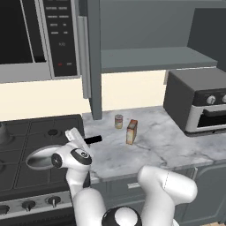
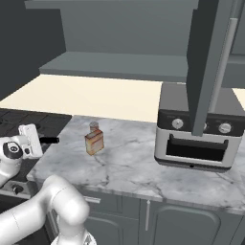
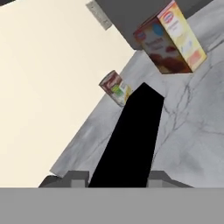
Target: Pick the pan from the cabinet and place it on the stove. Then turn on the stove burner for the pan.
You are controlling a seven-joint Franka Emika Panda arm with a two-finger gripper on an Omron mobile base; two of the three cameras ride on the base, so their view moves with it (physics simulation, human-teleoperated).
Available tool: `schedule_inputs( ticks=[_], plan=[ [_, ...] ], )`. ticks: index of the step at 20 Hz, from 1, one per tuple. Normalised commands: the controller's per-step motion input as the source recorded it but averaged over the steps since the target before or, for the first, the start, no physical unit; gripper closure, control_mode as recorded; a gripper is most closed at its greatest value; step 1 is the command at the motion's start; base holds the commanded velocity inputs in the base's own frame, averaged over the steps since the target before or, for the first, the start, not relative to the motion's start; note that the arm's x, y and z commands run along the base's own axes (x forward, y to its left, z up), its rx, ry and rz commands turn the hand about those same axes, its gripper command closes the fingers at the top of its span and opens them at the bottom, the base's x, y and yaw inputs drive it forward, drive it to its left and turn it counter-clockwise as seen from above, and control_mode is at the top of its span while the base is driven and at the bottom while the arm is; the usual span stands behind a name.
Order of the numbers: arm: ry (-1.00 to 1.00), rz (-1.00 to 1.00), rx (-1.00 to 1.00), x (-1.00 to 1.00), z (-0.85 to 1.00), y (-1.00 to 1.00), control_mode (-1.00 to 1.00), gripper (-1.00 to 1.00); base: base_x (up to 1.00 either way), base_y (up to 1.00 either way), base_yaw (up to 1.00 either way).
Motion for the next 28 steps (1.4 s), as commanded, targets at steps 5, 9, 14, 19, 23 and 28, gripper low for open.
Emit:
schedule_inputs(
  ticks=[5,9,14,19,23,28],
  plan=[
    [-0.04,-0.12,-0.17,0.1,-0.33,0.17,-1.0,1.0,0.0,0.0,0.0],
    [0.0,-0.03,-0.17,0.0,-0.2,0.03,-1.0,1.0,0.0,0.0,0.0],
    [-0.03,0.0,-0.1,0.06,-0.25,0.0,-1.0,1.0,0.0,0.0,0.0],
    [-0.11,0.0,-0.08,0.02,-0.33,0.0,-1.0,1.0,0.0,0.0,0.0],
    [-0.15,0.0,-0.07,0.09,-0.33,0.0,-1.0,1.0,0.0,0.0,0.0],
    [-0.18,0.0,-0.08,0.12,-0.38,0.0,-1.0,1.0,0.0,0.0,0.0]
  ],
)
